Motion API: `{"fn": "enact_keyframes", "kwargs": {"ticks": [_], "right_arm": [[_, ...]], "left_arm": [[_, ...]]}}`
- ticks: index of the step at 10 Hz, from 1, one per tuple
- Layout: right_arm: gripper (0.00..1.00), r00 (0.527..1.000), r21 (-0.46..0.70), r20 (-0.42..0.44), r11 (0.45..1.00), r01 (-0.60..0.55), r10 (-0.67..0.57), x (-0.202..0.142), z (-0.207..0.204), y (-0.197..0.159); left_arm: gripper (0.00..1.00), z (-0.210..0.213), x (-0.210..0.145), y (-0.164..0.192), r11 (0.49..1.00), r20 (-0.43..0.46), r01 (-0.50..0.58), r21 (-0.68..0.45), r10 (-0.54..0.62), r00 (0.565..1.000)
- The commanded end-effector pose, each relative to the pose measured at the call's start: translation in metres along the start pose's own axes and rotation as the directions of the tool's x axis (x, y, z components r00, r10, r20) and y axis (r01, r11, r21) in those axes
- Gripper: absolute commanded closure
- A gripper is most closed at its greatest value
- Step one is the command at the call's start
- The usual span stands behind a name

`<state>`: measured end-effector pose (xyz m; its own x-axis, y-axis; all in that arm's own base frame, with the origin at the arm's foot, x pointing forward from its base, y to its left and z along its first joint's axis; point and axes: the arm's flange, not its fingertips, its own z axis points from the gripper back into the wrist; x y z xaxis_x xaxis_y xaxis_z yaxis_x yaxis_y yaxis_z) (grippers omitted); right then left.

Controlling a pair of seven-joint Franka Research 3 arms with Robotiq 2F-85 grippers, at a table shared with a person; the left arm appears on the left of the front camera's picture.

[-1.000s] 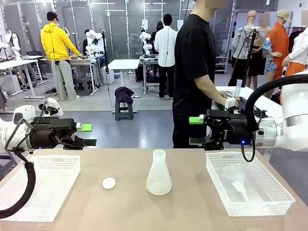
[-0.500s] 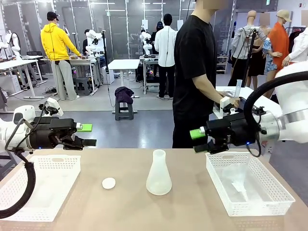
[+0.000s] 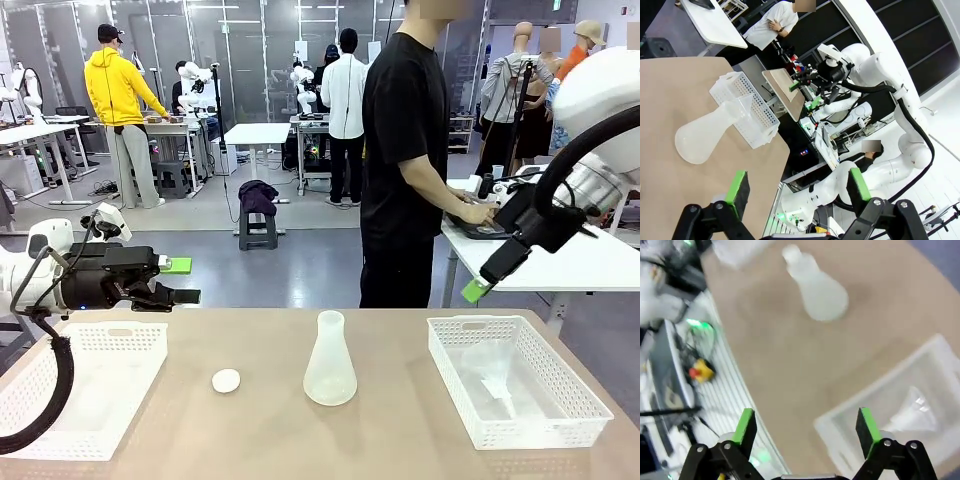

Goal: Prepare the solutions needed for the experiment.
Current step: Pick up the Plastic Funnel and insert it into the Big flask.

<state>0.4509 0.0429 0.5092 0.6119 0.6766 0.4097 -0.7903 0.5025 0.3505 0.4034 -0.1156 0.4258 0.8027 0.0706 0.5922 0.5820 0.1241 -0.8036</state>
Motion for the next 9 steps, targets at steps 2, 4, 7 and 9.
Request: {"fn": "enact_keyframes", "kwargs": {"ticks": [2,4,7,9], "right_arm": [[0.0,0.996,-0.176,-0.092,0.984,-0.018,0.002,0.016,-0.015,-0.018],[0.0,0.997,-0.064,-0.059,0.997,-0.044,0.04,0.008,-0.002,-0.007],[0.0,0.997,-0.064,-0.059,0.997,-0.044,0.04,0.008,-0.002,-0.007],[0.0,0.975,-0.112,-0.155,0.977,-0.18,0.162,0.016,0.002,-0.029]], "left_arm": [[0.0,-0.001,0.001,-0.001,1.0,0.011,-0.009,-0.018,0.009,1.0],[0.0,-0.001,0.001,-0.001,1.0,0.011,-0.009,-0.018,0.009,1.0],[0.0,-0.001,0.001,-0.001,1.0,0.011,-0.009,-0.018,0.009,1.0],[0.0,-0.001,0.001,-0.001,1.0,0.011,-0.009,-0.018,0.009,1.0]]}}
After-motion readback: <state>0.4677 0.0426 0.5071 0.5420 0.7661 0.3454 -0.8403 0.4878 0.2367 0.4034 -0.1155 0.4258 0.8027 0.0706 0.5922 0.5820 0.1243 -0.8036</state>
